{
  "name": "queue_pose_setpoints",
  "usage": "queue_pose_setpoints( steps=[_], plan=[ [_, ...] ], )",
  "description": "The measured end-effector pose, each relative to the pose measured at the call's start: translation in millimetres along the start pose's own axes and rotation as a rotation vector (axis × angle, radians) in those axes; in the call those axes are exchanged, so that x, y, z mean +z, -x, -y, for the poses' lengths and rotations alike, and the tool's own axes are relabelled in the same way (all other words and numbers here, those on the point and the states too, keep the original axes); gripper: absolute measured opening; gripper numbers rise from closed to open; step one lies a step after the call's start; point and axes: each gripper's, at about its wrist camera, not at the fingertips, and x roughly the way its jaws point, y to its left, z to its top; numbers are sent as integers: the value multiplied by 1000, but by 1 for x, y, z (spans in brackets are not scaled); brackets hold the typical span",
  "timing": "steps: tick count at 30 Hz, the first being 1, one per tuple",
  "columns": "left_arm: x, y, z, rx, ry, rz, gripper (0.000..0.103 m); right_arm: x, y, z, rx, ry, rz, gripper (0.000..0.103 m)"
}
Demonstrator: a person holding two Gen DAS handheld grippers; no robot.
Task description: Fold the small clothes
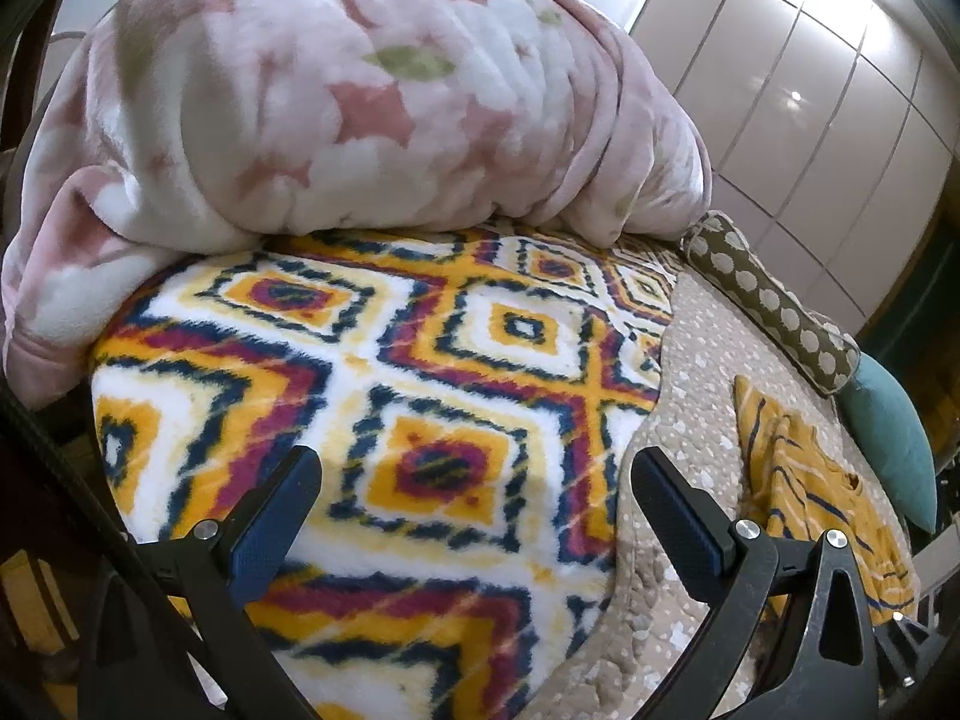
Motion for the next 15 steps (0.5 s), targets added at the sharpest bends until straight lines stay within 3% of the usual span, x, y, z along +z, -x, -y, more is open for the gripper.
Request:
queue_pose_setpoints(
  steps=[4,7,8,10,12,15],
  plan=[
    [0,0,-1,-4,1,-3,103,18,-16,-29,-198,135,40,47],
    [0,0,-1,-7,2,1,103,41,-35,-37,-268,159,30,47],
    [0,0,-2,-9,2,0,103,46,-38,-37,-275,154,26,45],
    [0,-1,-2,-13,4,-3,103,58,-47,-31,-236,99,-12,17],
    [0,-1,0,-23,10,-8,103,61,-46,-26,-207,49,-14,14],
    [0,2,7,-44,12,-3,103,62,-19,16,-123,-129,37,12]
  ],
)
